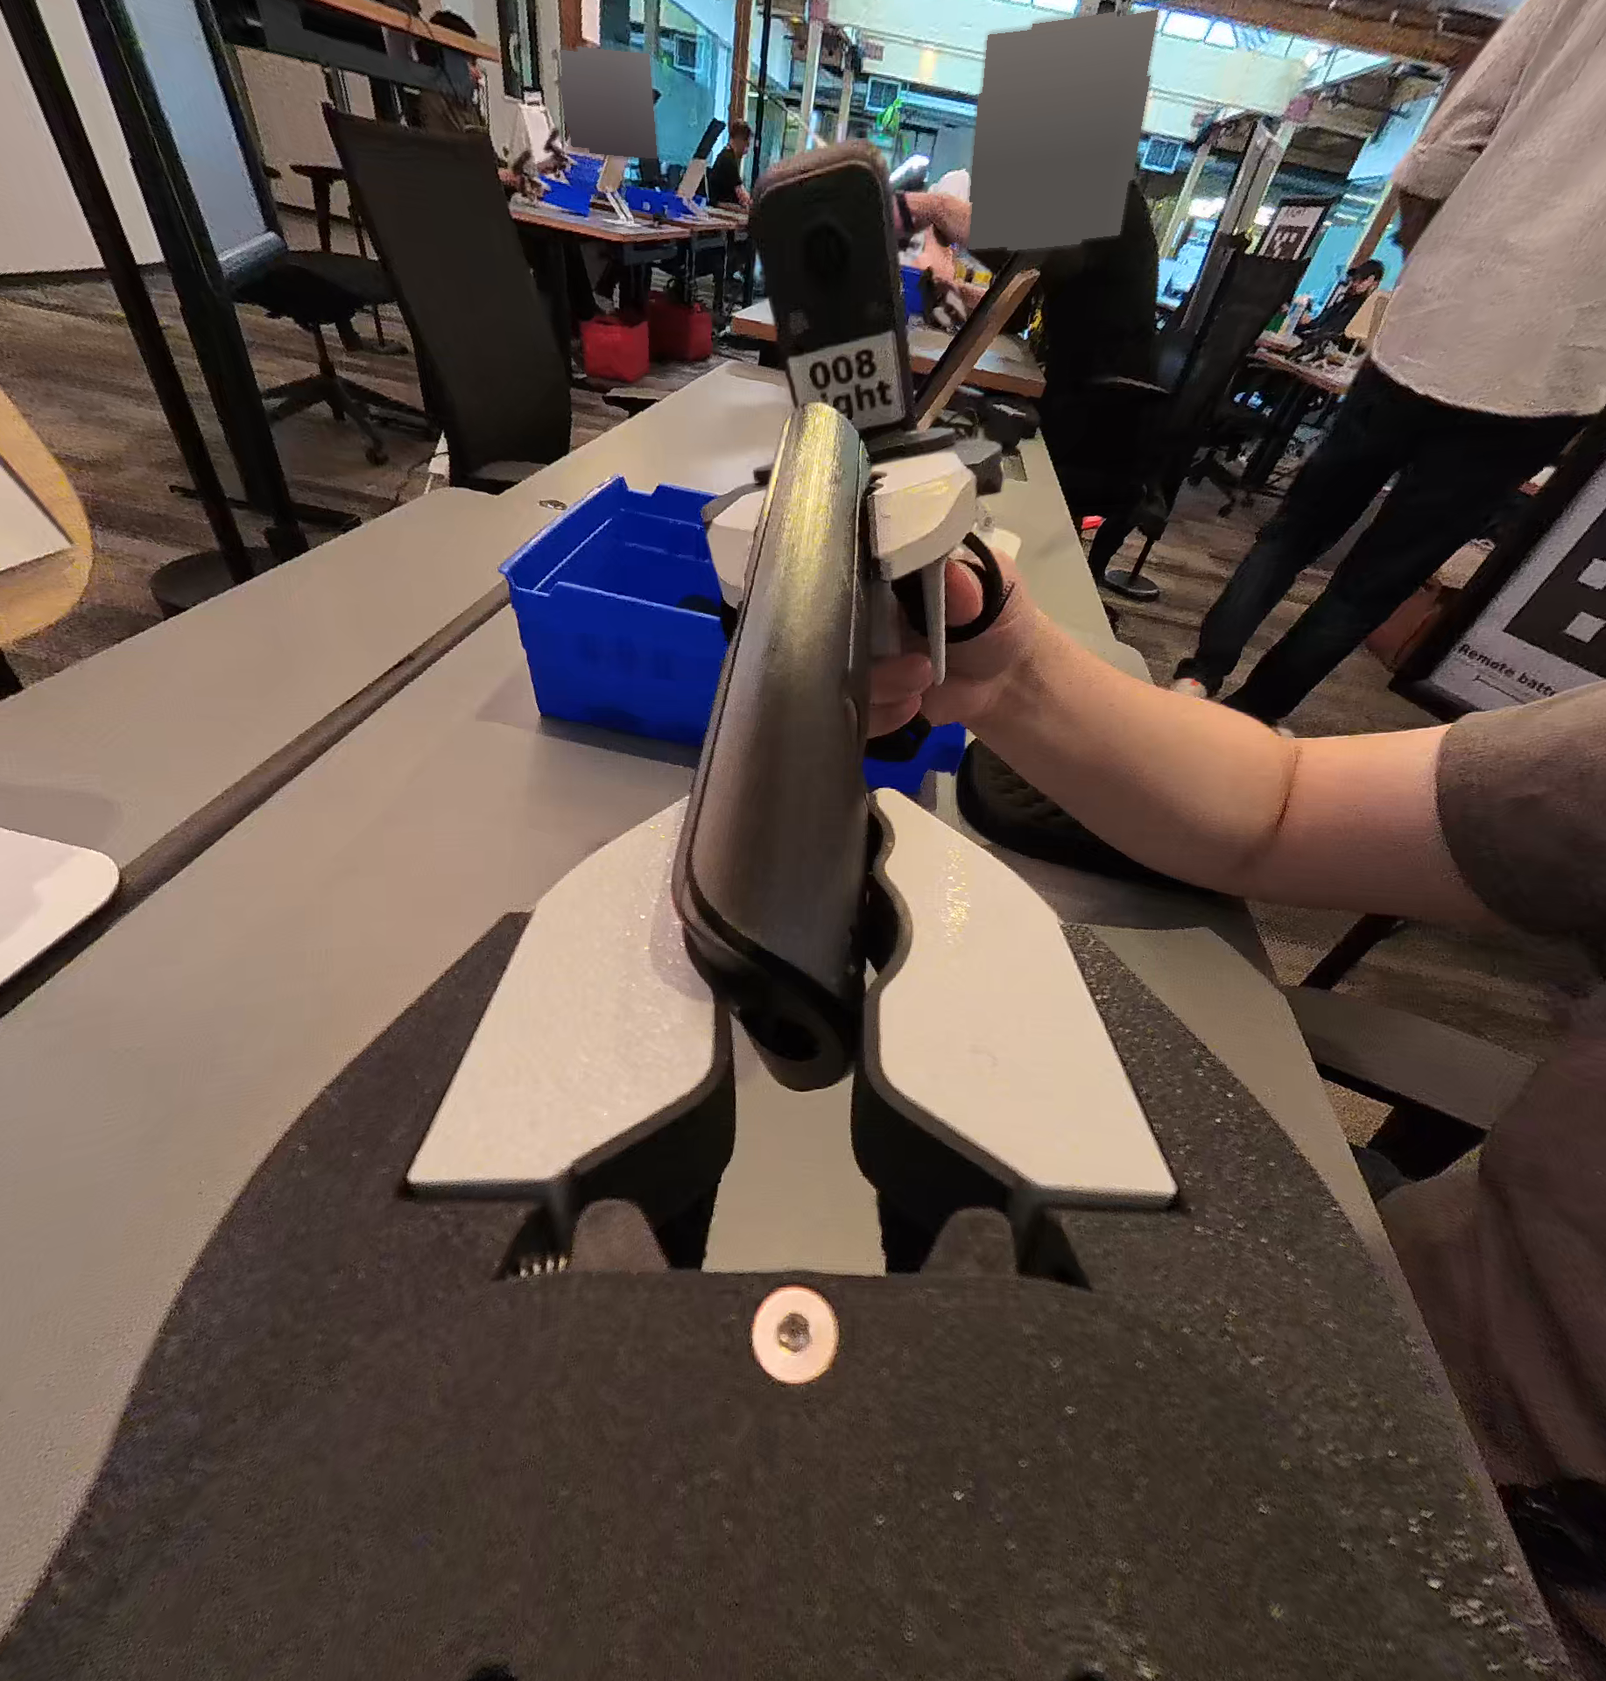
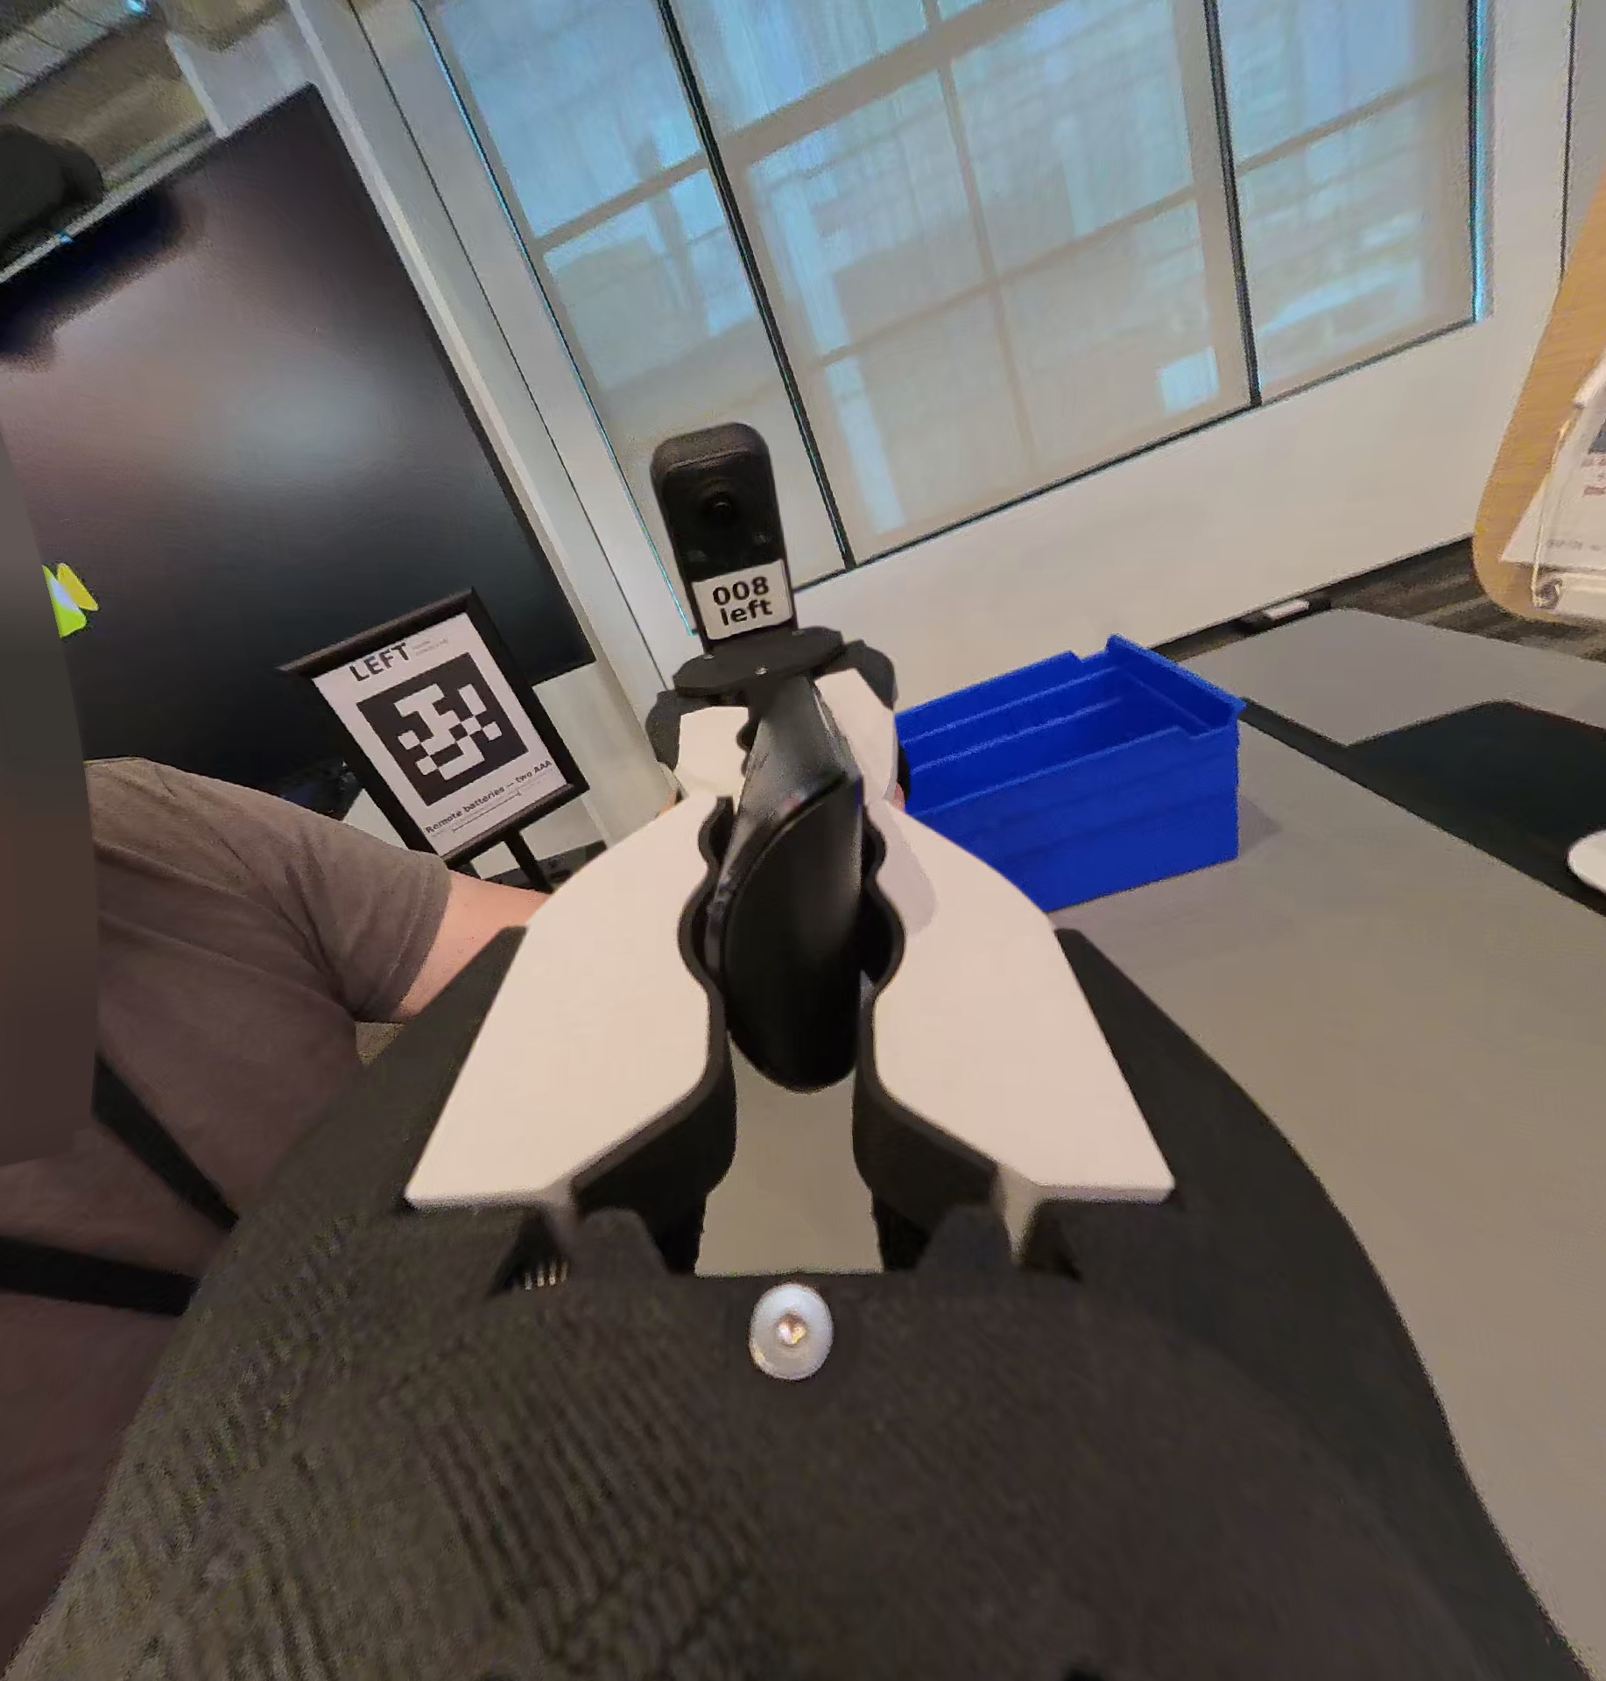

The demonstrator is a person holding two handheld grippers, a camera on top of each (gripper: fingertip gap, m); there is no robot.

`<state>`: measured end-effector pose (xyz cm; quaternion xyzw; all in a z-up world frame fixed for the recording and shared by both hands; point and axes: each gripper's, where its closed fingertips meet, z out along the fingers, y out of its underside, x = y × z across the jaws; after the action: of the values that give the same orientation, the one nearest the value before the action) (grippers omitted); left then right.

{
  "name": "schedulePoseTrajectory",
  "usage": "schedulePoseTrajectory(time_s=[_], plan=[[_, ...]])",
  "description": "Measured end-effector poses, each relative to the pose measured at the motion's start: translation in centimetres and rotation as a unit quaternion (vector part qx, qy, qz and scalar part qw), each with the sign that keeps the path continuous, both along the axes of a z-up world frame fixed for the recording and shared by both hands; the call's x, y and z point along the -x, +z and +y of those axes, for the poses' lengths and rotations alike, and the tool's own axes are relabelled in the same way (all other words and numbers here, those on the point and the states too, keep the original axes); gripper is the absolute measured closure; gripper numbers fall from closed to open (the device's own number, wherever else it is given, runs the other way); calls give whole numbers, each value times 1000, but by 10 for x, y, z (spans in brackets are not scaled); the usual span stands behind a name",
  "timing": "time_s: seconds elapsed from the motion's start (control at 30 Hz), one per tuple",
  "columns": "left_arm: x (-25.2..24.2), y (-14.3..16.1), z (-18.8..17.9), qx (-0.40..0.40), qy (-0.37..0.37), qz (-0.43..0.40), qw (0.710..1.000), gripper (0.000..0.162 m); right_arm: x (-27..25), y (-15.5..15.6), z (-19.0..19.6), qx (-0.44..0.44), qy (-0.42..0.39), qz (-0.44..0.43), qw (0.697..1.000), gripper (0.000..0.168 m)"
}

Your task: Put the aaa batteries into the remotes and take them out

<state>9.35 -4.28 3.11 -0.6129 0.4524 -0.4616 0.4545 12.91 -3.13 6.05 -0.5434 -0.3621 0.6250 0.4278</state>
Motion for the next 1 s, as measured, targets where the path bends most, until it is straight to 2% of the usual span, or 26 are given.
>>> schedulePoseTrajectory(time_s=[0.27, 0.4, 0.43, 0.47, 0.57, 0.63, 0.7, 0.77, 0.9, 1.0], plan=[[-2, -9, 1, -9, 9, 30, 999, 138, -3, -4, 2, 22, 10, -9, 1000, 143], [-8, -7, 6, -4, 32, 1, 999, 138, -6, 4, 13, 36, -33, 8, 999, 138], [-10, -7, 8, 7, 38, -14, 999, 138, -6, 5, 19, 36, -59, 5, 998, 126], [-13, -7, 9, 17, 38, -32, 999, 138, -7, 4, 25, 29, -95, -8, 995, 108], [-14, -10, 15, 42, 54, -61, 996, 138, -16, -2, 49, -33, -246, -85, 965, 77], [-12, -12, 22, 34, 84, -67, 994, 138, -20, 0, 55, -95, -327, -135, 931, 61], [-11, -10, 24, 21, 102, -72, 992, 138, -21, 3, 55, -149, -379, -183, 895, 51], [-11, -9, 27, -1, 127, -70, 989, 138, -19, 2, 53, -180, -408, -222, 867, 49], [-16, -13, 25, -33, 150, -48, 987, 138, -13, -6, 52, -195, -422, -260, 846, 44], [-17, -14, 25, -40, 161, -39, 985, 138, -14, -9, 53, -185, -417, -257, 852, 43]])
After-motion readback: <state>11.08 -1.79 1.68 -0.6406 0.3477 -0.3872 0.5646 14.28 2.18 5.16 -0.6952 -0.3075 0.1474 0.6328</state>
